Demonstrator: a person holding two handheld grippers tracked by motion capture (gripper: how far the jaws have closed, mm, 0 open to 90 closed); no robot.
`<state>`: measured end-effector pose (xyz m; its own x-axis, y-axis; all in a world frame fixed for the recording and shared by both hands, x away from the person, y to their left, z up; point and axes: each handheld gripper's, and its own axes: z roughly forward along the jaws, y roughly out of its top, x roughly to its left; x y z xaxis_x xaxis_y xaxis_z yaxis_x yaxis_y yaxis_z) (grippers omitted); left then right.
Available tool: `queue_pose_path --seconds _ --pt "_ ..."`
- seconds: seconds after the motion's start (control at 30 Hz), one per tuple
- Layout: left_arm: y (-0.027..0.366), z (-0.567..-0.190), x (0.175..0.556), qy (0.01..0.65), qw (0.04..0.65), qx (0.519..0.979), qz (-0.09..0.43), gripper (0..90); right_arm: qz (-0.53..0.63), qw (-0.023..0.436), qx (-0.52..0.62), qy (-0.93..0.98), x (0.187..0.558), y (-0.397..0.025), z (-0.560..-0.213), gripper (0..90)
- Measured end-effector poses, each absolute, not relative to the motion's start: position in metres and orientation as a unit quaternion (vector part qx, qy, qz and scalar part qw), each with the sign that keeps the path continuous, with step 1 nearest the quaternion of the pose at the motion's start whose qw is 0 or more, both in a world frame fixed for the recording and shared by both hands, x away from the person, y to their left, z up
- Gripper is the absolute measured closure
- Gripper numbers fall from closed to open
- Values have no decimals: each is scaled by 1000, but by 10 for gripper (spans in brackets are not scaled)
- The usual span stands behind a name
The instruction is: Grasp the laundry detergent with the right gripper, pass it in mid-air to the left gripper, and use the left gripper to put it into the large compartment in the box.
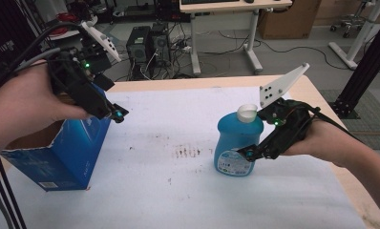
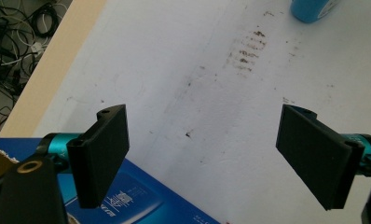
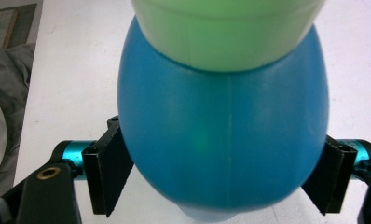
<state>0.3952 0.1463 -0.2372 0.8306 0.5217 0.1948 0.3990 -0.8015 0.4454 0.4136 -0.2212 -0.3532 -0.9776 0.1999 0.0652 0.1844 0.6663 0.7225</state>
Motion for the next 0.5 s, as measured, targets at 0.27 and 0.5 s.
queue_pose_path --seconds 0.27,0.5 --pt "147 -237 395 247 195 936 157 173 396 13 101 912 413 -218 -356 202" --pt "147 -237 395 246 193 936 159 173 398 19 99 912 414 -218 -357 203"
